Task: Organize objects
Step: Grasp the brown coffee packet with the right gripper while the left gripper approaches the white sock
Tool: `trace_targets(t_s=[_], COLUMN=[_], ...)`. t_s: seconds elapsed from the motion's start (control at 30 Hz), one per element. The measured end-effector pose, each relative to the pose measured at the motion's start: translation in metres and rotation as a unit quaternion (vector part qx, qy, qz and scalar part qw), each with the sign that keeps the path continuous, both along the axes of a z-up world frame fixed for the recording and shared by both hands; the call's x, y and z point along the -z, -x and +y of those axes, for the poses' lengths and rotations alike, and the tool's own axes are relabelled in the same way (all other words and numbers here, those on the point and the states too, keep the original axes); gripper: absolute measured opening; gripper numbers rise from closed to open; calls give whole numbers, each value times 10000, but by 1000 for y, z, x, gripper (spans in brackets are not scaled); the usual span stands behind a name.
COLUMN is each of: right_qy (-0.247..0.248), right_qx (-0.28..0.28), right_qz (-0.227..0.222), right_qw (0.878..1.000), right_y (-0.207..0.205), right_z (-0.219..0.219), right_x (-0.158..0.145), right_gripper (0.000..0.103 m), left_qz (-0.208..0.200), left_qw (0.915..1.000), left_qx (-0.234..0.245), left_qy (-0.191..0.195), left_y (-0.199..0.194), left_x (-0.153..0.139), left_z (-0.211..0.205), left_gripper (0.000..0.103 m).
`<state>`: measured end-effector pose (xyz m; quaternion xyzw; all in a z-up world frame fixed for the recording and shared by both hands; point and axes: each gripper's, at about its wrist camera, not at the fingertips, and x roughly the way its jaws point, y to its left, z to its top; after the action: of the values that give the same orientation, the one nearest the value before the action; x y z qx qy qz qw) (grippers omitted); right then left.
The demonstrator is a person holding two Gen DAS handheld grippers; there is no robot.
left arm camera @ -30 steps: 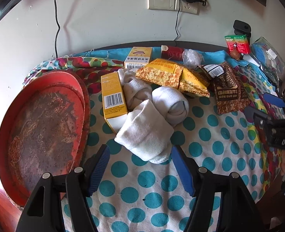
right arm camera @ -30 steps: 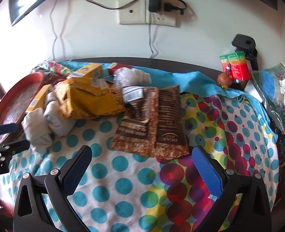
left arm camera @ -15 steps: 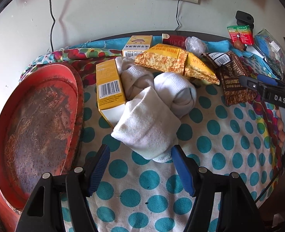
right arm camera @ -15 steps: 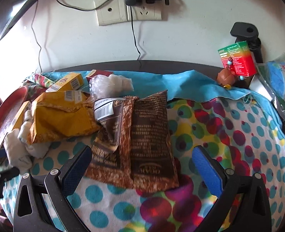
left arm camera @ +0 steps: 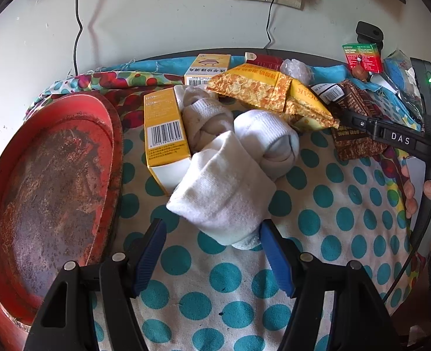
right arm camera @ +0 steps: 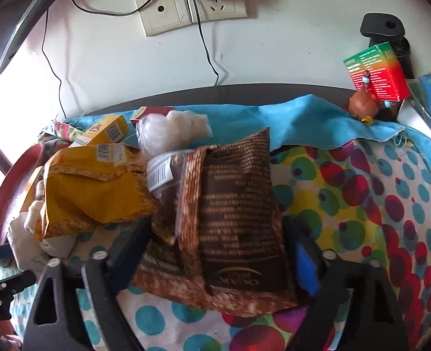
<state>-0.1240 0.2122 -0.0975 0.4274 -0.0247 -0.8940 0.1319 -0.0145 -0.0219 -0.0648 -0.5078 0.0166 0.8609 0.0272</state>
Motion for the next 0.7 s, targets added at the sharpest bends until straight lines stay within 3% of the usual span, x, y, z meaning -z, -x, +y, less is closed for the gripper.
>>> trace_targets(t_s=[0.07, 0.27, 0.7], right_qy=[-4, -58, -13], right_qx=[19, 23, 27], right_qz=[32, 158, 150], right_qw=[10000, 9999, 9999], right_y=[0, -4, -4], right_z=[0, -2, -2], right_x=[-1, -5, -7], right_gripper=[65, 60, 60], left_qz=[-5, 54, 197], left_qw=[10000, 9995, 9995], left_qx=[-14, -86, -145], left_qy=[-45, -313, -196], left_y=[1, 3, 7], left_x=[1, 4, 12], left_z=[0, -2, 10], left_gripper=[68, 68, 68])
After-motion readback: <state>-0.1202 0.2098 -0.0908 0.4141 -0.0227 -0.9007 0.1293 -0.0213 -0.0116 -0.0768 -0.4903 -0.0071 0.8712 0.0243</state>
